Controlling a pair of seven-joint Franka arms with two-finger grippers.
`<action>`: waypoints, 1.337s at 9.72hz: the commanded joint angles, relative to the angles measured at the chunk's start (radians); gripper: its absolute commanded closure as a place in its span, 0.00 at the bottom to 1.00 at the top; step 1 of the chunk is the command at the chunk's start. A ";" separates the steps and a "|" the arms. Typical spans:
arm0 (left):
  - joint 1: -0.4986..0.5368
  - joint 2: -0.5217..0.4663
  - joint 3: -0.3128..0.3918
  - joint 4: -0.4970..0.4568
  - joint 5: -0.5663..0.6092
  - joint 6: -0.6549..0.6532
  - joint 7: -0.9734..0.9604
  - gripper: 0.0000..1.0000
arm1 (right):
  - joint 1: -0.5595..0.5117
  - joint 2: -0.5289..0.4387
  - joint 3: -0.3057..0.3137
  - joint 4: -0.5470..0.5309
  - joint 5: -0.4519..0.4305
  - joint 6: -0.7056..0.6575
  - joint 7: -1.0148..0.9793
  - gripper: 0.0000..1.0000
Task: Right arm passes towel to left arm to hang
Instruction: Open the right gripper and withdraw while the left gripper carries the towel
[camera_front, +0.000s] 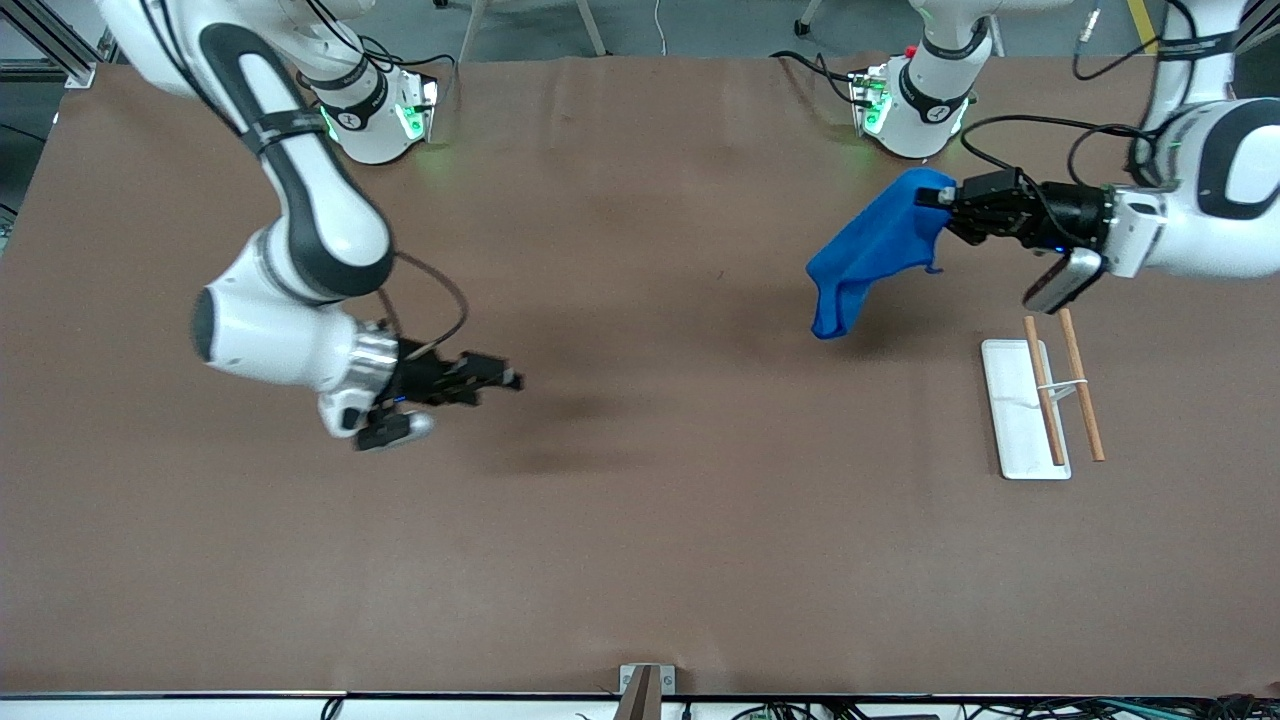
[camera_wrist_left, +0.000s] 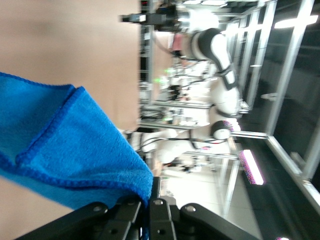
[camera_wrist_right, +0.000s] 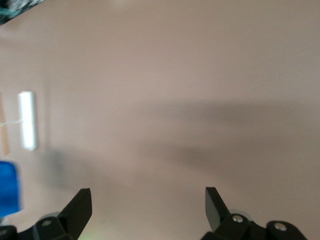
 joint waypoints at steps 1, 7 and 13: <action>-0.007 0.091 0.072 0.149 0.154 0.003 -0.007 0.99 | 0.006 -0.064 -0.120 -0.041 -0.119 0.000 0.001 0.00; -0.005 0.145 0.106 0.339 0.719 0.142 0.002 0.99 | 0.005 -0.236 -0.339 -0.027 -0.599 -0.181 0.206 0.00; -0.005 0.181 0.137 0.371 0.827 0.385 -0.007 0.99 | -0.100 -0.353 -0.271 0.250 -0.682 -0.633 0.228 0.00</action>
